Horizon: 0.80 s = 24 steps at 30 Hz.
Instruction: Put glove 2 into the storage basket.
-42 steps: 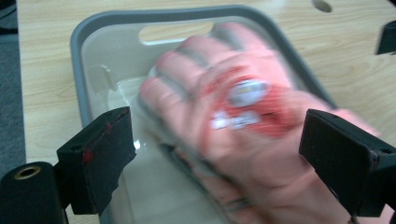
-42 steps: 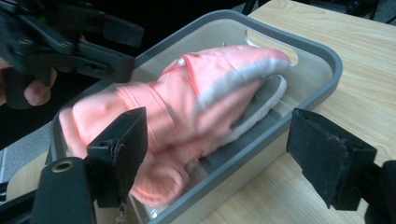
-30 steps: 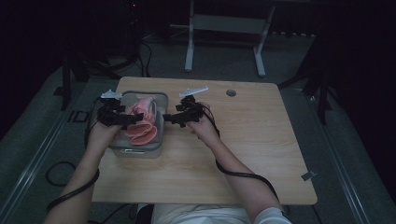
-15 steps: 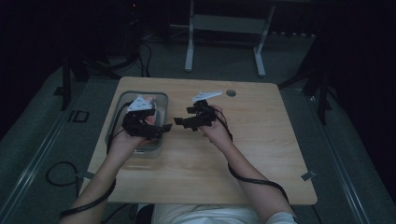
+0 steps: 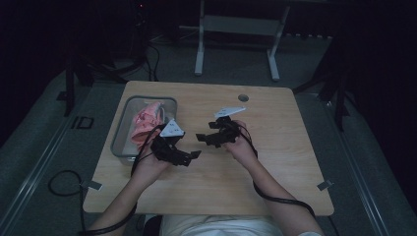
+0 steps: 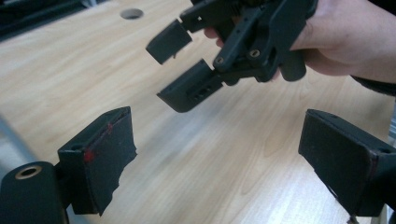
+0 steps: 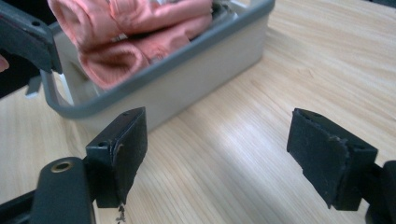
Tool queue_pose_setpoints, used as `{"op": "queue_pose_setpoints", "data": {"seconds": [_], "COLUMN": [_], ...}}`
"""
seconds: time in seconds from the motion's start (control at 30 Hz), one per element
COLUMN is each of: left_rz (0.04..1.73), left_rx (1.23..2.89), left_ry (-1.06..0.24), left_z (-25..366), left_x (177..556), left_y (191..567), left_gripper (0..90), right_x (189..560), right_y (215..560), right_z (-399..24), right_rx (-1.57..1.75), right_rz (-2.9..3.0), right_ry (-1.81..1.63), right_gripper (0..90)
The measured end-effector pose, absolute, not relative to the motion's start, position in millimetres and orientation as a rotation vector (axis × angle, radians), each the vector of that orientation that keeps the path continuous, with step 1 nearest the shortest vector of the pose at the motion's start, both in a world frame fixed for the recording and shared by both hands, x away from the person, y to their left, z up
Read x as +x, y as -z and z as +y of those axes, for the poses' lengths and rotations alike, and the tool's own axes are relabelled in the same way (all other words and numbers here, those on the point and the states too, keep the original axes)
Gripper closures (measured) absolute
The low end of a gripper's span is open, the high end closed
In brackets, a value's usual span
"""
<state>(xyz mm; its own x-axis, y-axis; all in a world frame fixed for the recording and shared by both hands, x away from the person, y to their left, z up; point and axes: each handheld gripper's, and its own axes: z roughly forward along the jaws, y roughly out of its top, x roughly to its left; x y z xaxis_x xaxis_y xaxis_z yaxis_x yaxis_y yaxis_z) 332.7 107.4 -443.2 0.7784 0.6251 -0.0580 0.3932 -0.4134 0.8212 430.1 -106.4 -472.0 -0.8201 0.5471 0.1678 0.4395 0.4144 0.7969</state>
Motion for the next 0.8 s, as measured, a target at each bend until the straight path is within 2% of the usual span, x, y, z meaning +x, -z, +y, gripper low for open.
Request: {"op": "queue_pose_setpoints", "data": {"seconds": [0.8], "left_rz": [0.666], "left_rx": [2.128], "left_ry": [-0.193], "left_z": [68], "left_x": [318], "left_y": [495], "left_gripper": [10.0], "right_x": [411], "right_y": [520], "right_z": [-149], "right_rx": [0.881], "right_rz": [2.554], "right_ry": [-1.292], "right_gripper": [18.7]}}
